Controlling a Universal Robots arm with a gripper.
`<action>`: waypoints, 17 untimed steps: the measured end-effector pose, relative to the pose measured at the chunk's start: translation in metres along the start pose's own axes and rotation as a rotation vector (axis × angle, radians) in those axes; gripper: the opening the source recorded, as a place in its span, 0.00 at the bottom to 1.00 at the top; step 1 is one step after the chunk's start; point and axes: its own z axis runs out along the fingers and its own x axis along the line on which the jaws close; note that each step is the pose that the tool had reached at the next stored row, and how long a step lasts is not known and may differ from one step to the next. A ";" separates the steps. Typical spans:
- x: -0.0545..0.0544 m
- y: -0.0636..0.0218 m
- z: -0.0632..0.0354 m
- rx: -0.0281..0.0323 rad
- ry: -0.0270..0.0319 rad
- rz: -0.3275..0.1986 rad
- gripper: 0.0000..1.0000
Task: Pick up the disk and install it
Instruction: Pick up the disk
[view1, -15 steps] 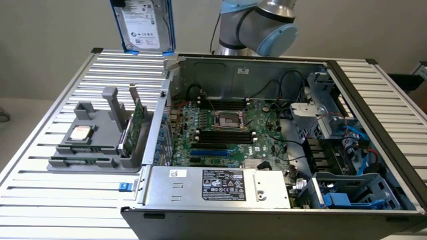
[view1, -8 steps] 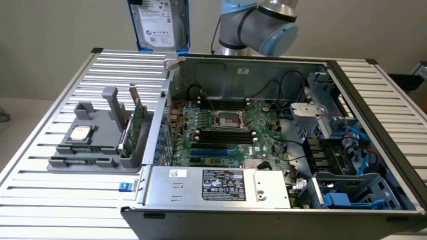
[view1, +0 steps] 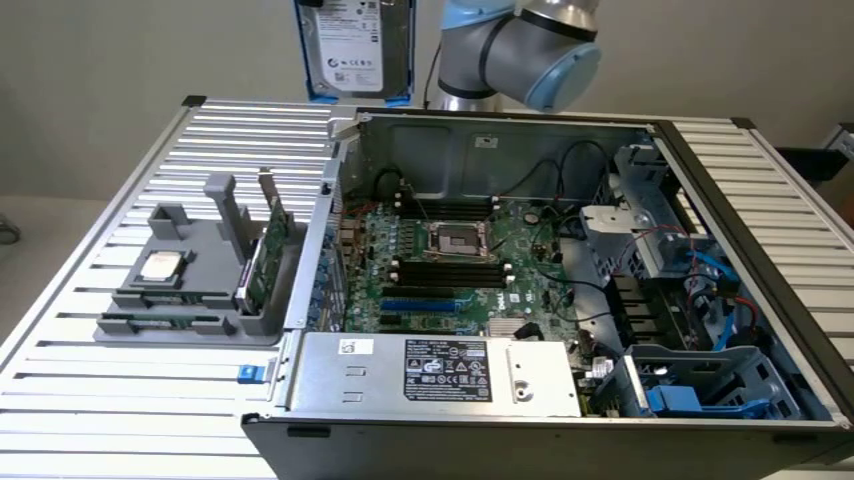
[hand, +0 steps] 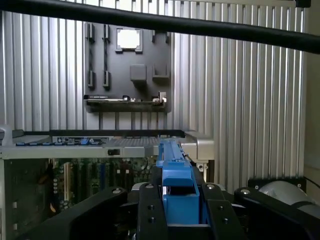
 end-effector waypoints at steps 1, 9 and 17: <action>0.001 -0.0045 -0.0010 -0.0004 0.0000 0.000 0.33; 0.009 -0.0404 -0.0088 -0.0026 0.0000 0.000 0.33; 0.022 -0.0711 -0.0171 -0.0029 0.0000 0.000 0.33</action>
